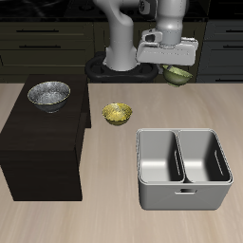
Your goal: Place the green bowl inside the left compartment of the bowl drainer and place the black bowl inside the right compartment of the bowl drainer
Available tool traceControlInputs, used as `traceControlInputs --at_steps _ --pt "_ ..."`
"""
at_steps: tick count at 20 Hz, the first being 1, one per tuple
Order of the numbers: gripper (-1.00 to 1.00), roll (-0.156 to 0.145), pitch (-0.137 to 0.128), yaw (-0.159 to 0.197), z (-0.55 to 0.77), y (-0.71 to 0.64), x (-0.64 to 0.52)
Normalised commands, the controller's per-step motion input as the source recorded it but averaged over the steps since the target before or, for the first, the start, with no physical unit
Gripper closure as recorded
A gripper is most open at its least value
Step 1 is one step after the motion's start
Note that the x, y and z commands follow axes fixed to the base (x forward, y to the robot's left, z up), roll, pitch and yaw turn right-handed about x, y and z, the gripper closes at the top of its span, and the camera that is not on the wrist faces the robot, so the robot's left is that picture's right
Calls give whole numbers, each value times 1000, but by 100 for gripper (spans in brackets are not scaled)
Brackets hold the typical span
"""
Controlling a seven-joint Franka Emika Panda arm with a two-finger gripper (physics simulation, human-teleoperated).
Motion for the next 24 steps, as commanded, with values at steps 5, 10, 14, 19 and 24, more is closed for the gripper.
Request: traceControlInputs --at_steps 5,10,14,19,24 --pt "100 -11 -37 11 110 28 52" --pt "100 -5 -7 3 157 -6 137" --pt "100 -13 5 9 137 12 219" --pt "100 10 17 20 95 38 207" --pt "100 -9 -22 15 271 0 176"
